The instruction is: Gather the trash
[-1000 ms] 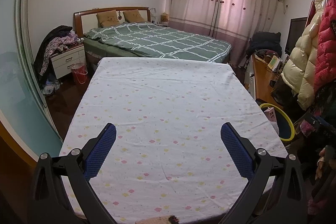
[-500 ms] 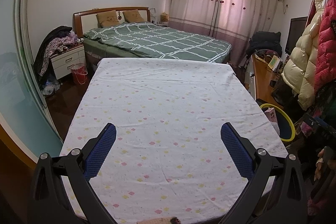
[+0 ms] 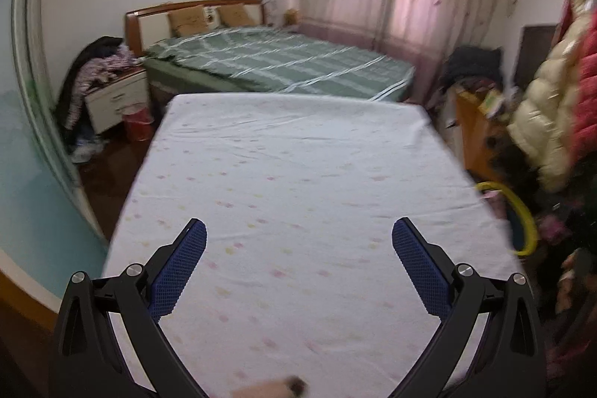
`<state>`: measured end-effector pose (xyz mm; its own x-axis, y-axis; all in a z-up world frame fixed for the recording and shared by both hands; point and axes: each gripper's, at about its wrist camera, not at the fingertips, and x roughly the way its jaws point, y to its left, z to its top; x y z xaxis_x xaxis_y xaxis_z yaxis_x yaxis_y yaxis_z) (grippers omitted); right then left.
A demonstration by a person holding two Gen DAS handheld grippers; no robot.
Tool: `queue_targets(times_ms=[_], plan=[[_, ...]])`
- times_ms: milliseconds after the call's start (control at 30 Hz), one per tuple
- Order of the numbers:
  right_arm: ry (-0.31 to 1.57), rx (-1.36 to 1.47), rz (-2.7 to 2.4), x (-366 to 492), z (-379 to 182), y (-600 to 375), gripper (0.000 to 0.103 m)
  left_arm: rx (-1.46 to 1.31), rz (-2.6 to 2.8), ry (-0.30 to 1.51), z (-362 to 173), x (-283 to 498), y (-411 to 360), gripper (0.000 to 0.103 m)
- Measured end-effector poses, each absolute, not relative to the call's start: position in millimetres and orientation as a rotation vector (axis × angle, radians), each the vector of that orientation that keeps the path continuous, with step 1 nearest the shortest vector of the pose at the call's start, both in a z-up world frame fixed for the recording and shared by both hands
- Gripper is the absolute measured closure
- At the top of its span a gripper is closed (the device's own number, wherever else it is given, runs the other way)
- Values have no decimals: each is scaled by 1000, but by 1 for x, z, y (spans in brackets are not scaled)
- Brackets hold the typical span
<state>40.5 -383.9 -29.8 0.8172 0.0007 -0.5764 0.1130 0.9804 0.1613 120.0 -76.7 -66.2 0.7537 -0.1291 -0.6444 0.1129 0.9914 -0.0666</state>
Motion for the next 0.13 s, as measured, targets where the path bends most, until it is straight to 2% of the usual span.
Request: queue_targets(times_ms=[133], plan=[[715, 167, -6, 111, -57, -358, 7, -19, -62, 784, -95, 183, -63, 5]])
